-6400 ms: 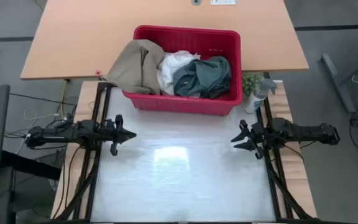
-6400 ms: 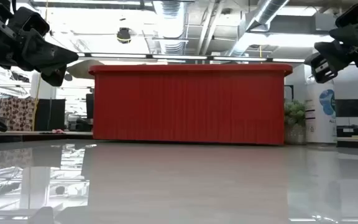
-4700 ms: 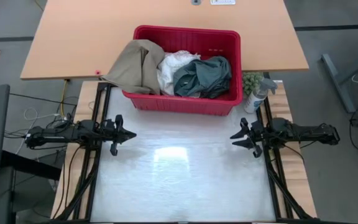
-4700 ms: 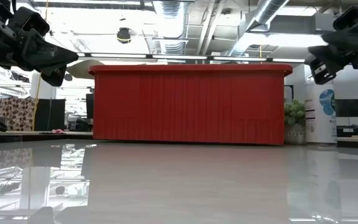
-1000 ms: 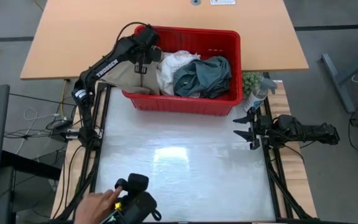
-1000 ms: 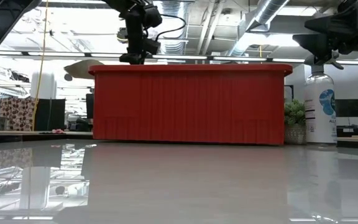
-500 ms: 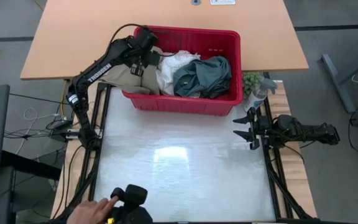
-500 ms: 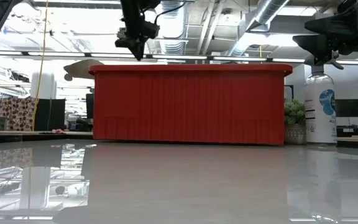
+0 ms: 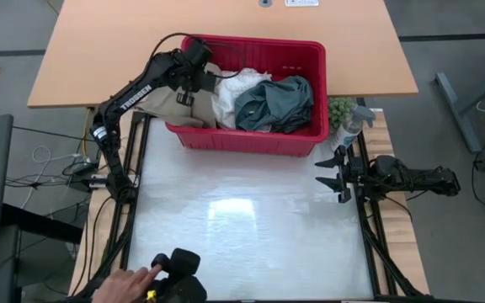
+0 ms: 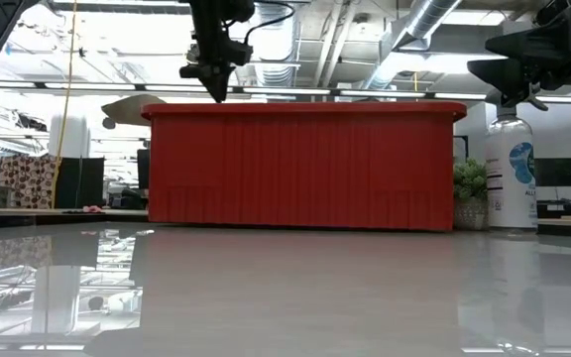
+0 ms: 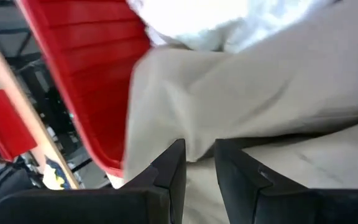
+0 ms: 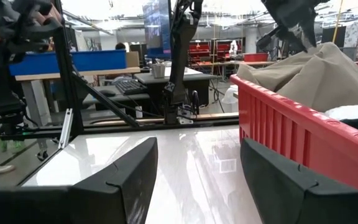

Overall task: Fold Laundry from Bin
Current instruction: Fold the brown short pants in the red bin

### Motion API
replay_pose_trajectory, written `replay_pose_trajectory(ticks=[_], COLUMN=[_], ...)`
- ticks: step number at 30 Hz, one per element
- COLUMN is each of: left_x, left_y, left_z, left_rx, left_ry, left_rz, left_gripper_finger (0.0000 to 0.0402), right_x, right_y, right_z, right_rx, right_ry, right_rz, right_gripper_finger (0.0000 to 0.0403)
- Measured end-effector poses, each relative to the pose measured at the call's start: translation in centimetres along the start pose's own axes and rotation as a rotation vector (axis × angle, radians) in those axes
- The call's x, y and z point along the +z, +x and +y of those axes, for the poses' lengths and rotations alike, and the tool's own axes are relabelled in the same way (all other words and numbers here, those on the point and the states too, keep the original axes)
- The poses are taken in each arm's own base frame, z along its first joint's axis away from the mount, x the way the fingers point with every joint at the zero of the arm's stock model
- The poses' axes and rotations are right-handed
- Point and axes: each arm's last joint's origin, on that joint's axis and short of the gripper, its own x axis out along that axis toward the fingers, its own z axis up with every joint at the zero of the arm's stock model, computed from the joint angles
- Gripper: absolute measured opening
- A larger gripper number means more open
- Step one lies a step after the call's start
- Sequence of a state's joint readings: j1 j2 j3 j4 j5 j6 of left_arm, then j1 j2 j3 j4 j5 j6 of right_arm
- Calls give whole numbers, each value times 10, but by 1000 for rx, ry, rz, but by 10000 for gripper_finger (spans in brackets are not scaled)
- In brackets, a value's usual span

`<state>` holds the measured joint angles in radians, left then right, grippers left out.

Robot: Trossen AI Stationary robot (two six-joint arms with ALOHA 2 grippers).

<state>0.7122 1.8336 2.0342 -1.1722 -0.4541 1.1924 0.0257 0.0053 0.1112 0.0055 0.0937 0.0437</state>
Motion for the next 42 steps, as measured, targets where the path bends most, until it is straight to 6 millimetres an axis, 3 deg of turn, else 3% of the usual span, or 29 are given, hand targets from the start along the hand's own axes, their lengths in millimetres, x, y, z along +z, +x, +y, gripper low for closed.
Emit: replay_pose_trajectory(ticks=[9, 20, 25, 31, 36, 42], left_x=[-2, 5, 15, 25, 12, -3], left_y=[31, 19, 13, 7, 14, 23], left_z=[-9, -6, -10, -13, -7, 4], left_rx=[-7, 48, 54, 94, 85, 104], left_ry=[25, 49, 115, 178, 144, 86], left_rz=[97, 92, 89, 143, 149, 116], left_gripper_finger=[76, 82, 122, 197, 245, 252], right_x=[0, 0, 0, 0, 0, 0], right_y=[0, 0, 0, 0, 0, 0], right_z=[0, 0, 0, 0, 0, 0], right_rx=[0, 0, 0, 0, 0, 0], right_ry=[0, -26, -26, -27, -27, -27], right_rz=[1, 2, 2, 2, 2, 3], right_gripper_finger=[256, 256, 256, 256, 256, 256])
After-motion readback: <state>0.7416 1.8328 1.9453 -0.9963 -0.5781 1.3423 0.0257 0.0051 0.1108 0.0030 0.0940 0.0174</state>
